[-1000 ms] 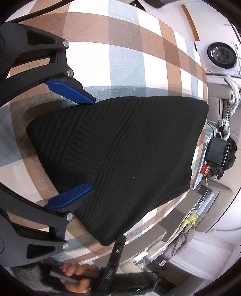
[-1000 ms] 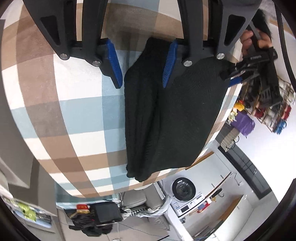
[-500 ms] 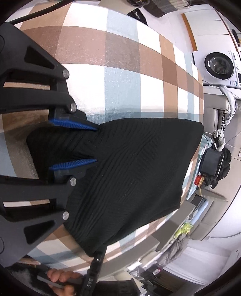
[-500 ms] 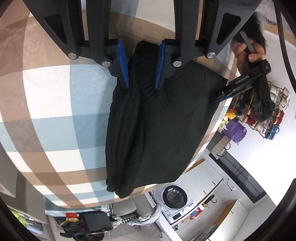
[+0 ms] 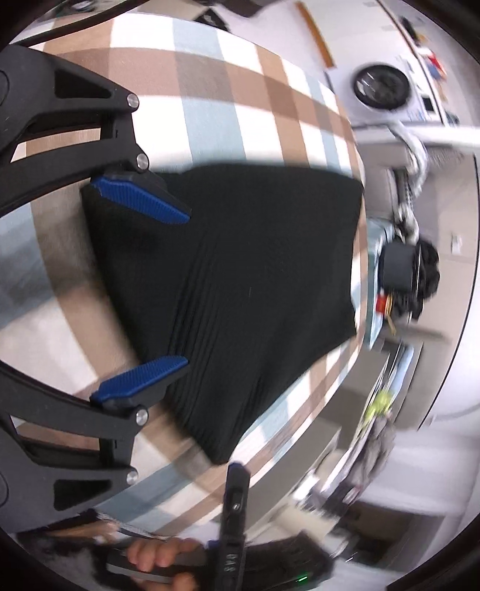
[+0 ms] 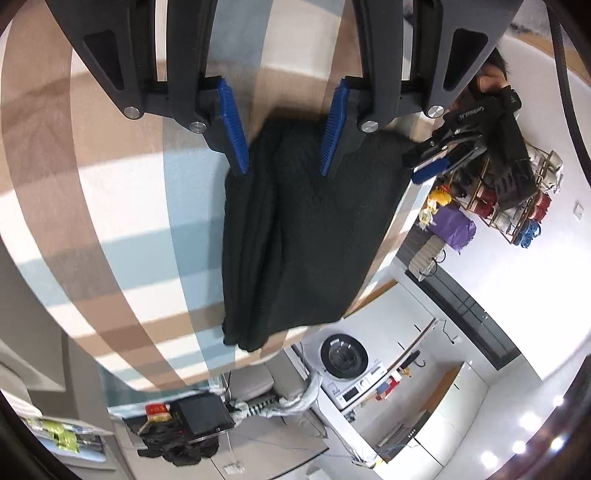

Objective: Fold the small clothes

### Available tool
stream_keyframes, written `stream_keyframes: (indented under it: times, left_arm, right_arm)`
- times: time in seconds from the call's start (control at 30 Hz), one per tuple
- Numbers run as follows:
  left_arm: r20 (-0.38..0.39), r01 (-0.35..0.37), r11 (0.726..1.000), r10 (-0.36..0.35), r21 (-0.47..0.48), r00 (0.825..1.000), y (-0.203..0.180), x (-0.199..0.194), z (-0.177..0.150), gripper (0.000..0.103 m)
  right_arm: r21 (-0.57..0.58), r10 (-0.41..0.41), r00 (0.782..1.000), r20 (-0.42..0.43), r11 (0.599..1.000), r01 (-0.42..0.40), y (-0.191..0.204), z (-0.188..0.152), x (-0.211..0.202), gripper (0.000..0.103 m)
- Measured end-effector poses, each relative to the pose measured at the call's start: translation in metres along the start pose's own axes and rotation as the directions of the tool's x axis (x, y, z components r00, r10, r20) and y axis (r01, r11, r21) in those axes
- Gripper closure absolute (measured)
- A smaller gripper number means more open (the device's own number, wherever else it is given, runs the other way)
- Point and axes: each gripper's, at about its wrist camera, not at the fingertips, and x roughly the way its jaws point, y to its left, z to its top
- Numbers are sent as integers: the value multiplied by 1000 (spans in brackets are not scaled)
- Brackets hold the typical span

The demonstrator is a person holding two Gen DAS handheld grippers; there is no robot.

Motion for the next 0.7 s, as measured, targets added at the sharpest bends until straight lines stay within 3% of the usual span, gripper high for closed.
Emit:
stream_keyframes:
  times: [0.17,0.3,0.37,0.4,0.43,0.7]
  left_arm:
    - [-52,33,995,-28,92,998,-31,11,-10,27]
    - [-67,41,992,-33,116,997,-45,15,-15,27]
    - [-69,52,991,-44,122,997,-50,17,-14,27]
    - [-69,54,990,-46,127,997,-53,17,-13,27]
    - [-72,63,988,-54,139,996,-57,19,-11,27]
    - [-86,136,961,-119,239,989,-99,38,7,27]
  right_arm:
    - [17,83,994,-69,996,-82,3,-12,8,61]
    - [1,71,994,-83,997,-72,11,-12,20,61]
    - [-3,63,996,-63,998,-63,15,-7,22,70]
    - [-11,58,997,-50,998,-58,17,-4,22,81]
    - [-24,49,999,-23,998,-50,20,1,20,86]
    - [-4,74,997,-11,997,-74,21,19,29,89]
